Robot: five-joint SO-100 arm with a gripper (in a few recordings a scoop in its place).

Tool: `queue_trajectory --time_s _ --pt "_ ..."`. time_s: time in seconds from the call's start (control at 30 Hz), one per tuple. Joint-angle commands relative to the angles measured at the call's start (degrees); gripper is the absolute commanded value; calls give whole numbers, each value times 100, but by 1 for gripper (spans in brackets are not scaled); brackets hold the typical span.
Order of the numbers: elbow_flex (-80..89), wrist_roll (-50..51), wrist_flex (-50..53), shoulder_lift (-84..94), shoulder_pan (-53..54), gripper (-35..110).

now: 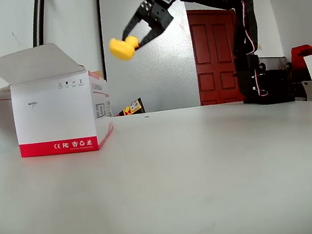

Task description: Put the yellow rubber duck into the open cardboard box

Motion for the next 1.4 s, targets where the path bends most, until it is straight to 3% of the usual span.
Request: queue_trajectory --time_s 0.0,0.7,1.37 --pt "-747 79 35 -360 -237 5" --pt "-2672 167 -105 -2303 -1811 5" --pt "-3067 308 -325 -2856 -1837 11"
